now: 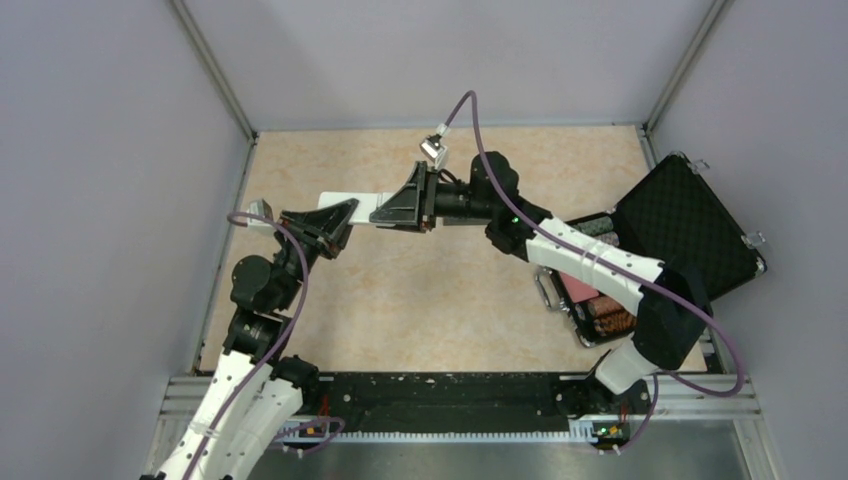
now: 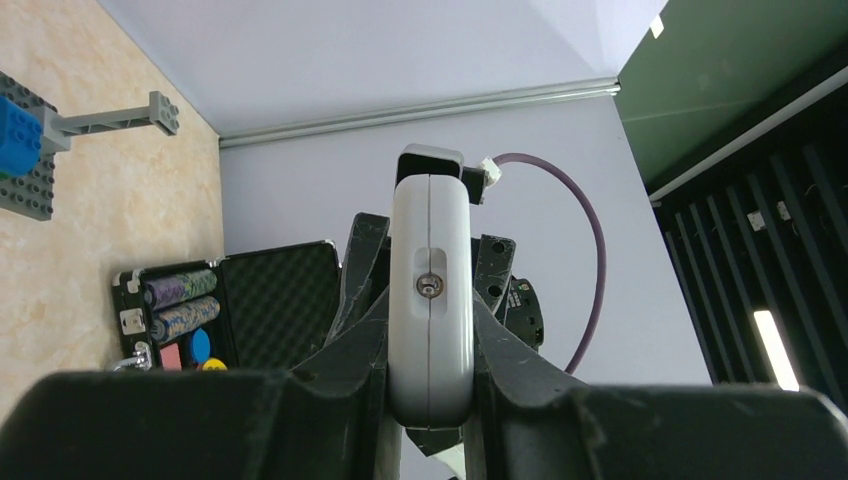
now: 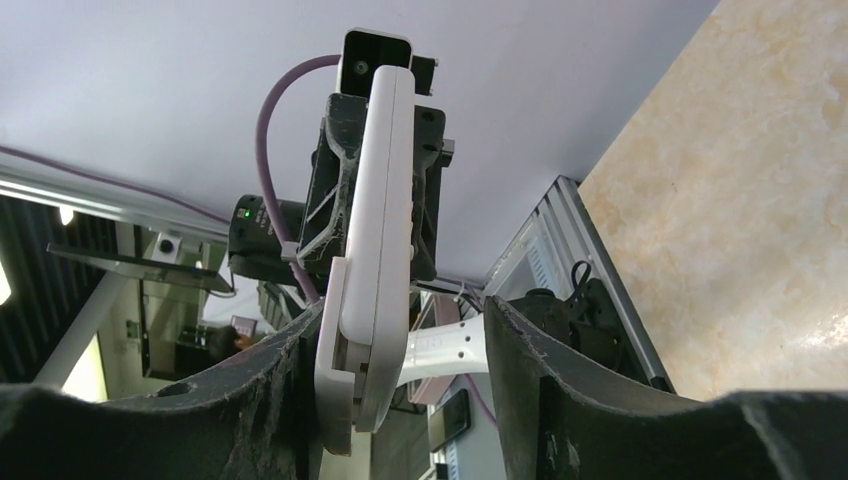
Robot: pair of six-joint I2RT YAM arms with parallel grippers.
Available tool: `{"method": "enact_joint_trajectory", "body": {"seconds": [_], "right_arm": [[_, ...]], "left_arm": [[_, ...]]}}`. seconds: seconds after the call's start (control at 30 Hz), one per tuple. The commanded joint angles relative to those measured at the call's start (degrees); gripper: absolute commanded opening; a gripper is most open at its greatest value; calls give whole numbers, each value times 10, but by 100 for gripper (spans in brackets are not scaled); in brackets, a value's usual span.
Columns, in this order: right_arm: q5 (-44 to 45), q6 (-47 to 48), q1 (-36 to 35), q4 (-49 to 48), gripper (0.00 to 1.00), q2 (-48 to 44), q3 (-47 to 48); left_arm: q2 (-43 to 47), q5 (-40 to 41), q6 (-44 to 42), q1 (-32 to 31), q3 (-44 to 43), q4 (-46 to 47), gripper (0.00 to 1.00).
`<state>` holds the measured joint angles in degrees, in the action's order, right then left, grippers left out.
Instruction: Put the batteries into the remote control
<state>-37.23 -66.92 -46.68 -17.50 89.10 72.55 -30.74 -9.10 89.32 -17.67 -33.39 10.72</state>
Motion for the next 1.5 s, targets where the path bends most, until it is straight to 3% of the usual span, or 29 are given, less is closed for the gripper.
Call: {"method": "enact_joint_trajectory", "body": {"seconds": [0.0, 0.6, 1.47], "right_arm": [[8, -2, 8, 2, 54, 14, 31], [0, -21, 13, 0, 61, 22, 48], [9, -94, 34, -73, 59, -24, -43]], "left_arm": [[11, -1, 18, -3, -19, 40, 0], [23, 11, 11, -3, 3, -5, 0], [28, 18, 12, -3, 22, -7, 0]]}}
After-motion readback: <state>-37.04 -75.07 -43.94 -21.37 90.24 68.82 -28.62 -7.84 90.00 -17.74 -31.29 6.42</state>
